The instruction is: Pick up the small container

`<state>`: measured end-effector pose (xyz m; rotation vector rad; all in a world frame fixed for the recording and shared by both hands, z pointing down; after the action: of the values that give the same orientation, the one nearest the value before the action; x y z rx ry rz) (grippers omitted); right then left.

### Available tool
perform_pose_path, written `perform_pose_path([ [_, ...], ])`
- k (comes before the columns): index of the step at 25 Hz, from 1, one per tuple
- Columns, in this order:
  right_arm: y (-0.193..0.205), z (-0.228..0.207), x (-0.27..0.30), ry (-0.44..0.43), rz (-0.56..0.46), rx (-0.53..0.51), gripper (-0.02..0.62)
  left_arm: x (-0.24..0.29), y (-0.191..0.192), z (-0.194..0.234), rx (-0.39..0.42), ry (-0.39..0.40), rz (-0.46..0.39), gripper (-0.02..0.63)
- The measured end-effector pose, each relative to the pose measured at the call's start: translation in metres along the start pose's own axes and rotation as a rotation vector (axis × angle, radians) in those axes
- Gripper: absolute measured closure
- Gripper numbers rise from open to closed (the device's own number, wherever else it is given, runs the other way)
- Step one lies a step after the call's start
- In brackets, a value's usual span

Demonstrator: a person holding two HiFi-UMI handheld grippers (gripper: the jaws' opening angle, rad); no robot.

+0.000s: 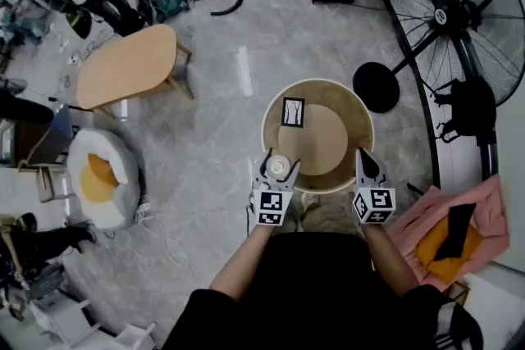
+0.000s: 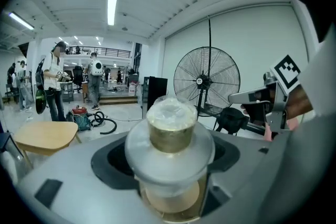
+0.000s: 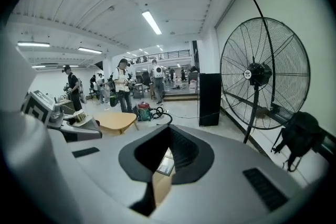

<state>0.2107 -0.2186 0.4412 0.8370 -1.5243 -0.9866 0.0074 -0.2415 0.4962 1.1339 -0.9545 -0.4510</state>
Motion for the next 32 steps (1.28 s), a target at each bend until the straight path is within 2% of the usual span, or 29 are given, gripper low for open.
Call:
perform_pose_path([
  [6, -0.028, 0.001, -0.008, -0.032, -0.050, -0.026, 0.575, -0.014, -0.035, -0.012, 0.032, -0.013, -0.027, 0.261],
  [12, -0.046, -0.011, -0.009, 0.005, -0.097, -0.027, 0.575, -0.011, -0.064, -0.015, 0.070, -0.007, -0.051, 0.261],
  [21, -0.045, -0.030, -0.016, 0.043, -0.083, -0.039, 0.575, 0.005, -0.082, -0.014, 0.058, -0.011, -0.081, 0.261],
  [32, -0.055, -0.034, -0.018, 0.042, -0.083, -0.049, 0.575, 0.008, -0.093, -0.018, 0.054, -0.021, -0.096, 0.261],
])
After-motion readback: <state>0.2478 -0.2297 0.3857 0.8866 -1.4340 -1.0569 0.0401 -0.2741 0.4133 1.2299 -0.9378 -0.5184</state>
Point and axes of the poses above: the fingertips, and each gripper's own axes: x forward along the fingers, z to its left, y out of its underside, the point moved 1 cm from there along -x, backward along the fingers, and after that the axes turned 1 degree about -y, right-handed, at the moved point
